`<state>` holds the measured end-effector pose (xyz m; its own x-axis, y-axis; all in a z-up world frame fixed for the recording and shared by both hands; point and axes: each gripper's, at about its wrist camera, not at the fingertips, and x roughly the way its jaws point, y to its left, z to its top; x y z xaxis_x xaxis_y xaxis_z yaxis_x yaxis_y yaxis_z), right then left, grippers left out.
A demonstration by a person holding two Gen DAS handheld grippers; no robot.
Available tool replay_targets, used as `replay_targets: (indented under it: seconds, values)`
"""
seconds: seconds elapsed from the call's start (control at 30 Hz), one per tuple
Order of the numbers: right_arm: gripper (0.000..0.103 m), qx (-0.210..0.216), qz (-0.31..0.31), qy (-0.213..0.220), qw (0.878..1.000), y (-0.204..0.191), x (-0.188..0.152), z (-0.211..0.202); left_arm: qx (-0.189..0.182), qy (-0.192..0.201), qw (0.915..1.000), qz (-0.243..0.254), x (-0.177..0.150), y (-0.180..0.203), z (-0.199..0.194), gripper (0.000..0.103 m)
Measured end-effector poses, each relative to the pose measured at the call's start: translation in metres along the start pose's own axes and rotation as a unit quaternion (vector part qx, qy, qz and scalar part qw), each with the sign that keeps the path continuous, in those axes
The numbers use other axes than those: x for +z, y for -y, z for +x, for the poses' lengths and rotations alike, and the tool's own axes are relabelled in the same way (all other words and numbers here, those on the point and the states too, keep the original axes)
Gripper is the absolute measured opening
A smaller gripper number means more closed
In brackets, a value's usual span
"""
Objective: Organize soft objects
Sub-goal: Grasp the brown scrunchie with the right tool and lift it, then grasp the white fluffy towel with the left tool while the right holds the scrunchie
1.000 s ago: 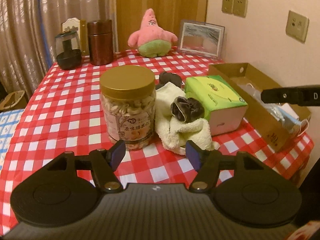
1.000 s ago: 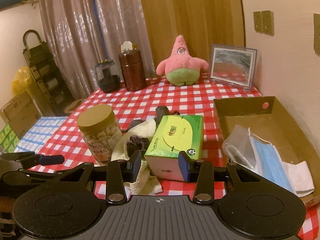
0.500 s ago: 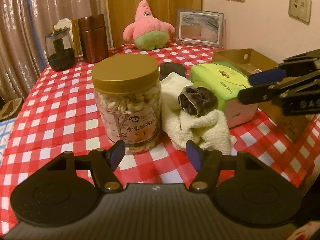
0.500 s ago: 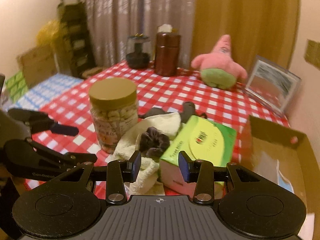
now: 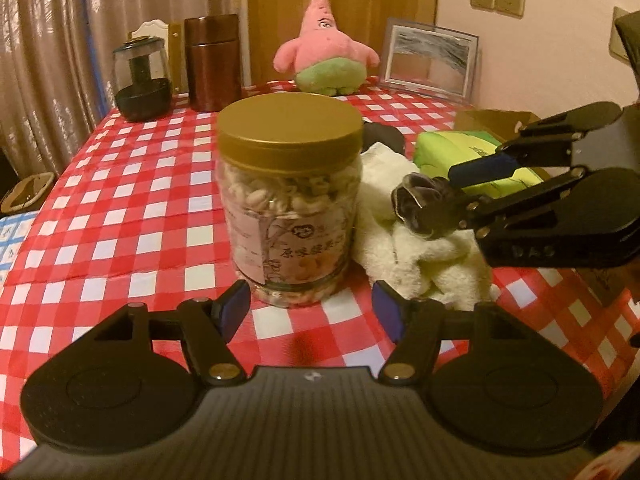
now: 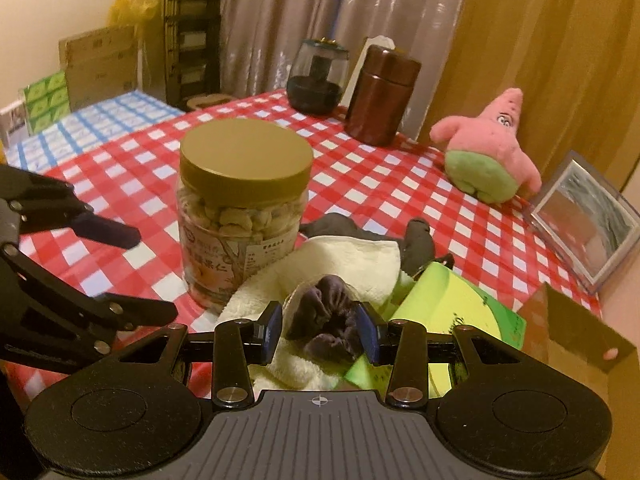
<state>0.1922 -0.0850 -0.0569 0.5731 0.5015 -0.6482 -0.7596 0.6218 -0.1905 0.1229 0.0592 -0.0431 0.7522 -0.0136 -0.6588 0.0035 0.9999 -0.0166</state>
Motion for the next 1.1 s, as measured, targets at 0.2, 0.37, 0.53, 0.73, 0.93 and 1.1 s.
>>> replay_targets:
  seconds: [0.2, 0.37, 0.53, 0.73, 0.93, 1.1]
  values:
    - [0.042, -0.02, -0.039, -0.012, 0.999, -0.008, 0.0, 0.016, -0.007, 0.004, 0.9995, -0.03, -0.002, -0.006, 0.002, 0.064]
    - [0.028, -0.021, -0.046, -0.016, 0.999, -0.011, 0.0, 0.022, -0.01, 0.002, 0.9993, -0.036, -0.003, -0.007, 0.003, 0.064]
    - [0.008, -0.019, -0.019, -0.005, 1.0, -0.005, 0.002, 0.013, -0.021, -0.004, 0.9991, -0.038, -0.003, -0.004, 0.003, 0.066]
    - [0.006, -0.036, 0.038, 0.04, 0.998, 0.012, 0.004, -0.014, -0.044, -0.018, 0.9976, -0.051, 0.0, 0.005, 0.006, 0.07]
    - [0.006, -0.07, 0.098, 0.085, 0.989, 0.034, 0.001, -0.044, -0.062, -0.007, 0.9965, -0.055, 0.007, 0.018, 0.009, 0.08]
    - [0.006, -0.091, 0.133, 0.09, 0.983, 0.049, -0.006, -0.059, -0.073, -0.001, 0.9964, -0.044, 0.013, 0.034, 0.016, 0.087]
